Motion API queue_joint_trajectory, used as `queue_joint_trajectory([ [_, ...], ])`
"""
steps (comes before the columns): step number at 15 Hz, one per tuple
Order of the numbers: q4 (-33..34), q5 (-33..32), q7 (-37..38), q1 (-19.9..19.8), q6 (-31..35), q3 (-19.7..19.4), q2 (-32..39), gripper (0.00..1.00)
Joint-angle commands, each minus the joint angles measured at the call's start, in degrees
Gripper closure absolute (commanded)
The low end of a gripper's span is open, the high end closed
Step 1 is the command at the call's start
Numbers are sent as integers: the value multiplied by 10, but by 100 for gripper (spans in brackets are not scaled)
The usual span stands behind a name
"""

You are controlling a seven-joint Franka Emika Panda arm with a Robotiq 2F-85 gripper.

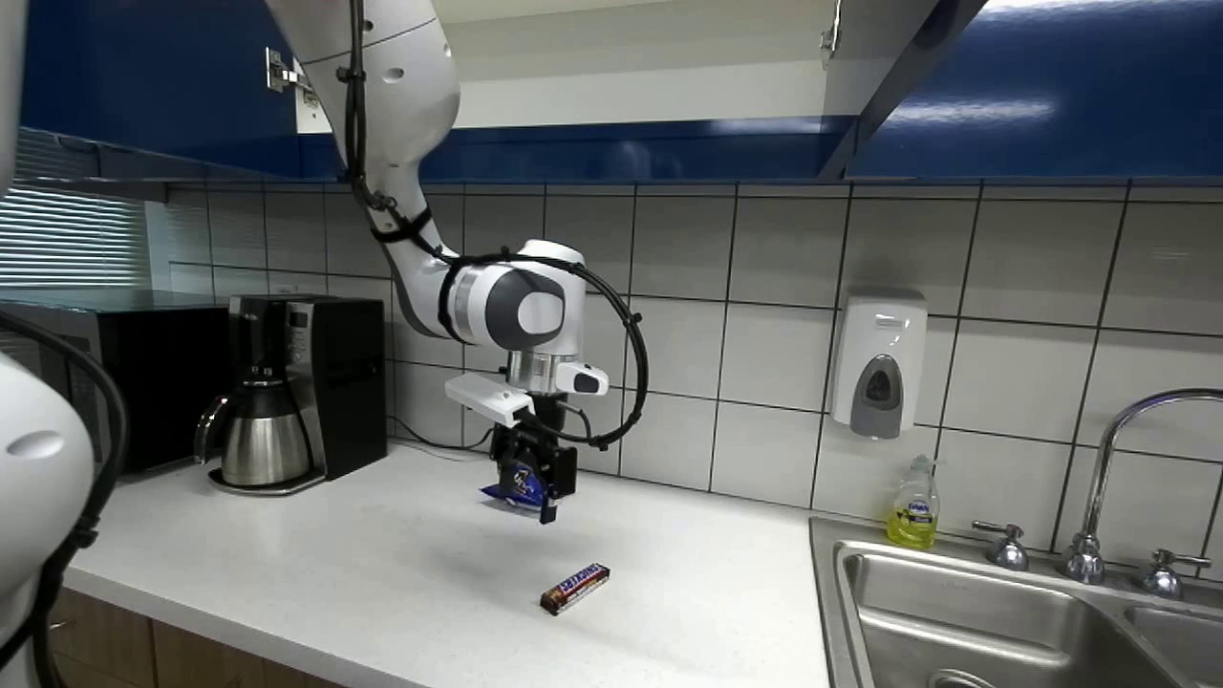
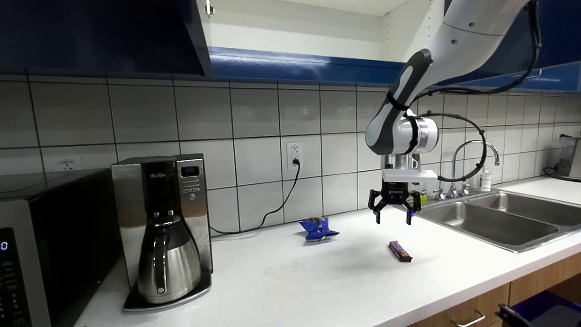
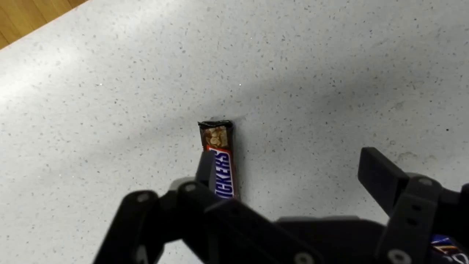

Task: Pick up the brown object from the counter and put it in the cabinet

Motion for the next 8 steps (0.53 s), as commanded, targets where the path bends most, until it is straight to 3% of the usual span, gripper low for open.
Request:
queue_joint_trajectory([
  [1, 18, -3, -10, -13, 18, -7, 39, 0],
  [8, 37, -1, -11, -30, 38, -23, 87, 0],
])
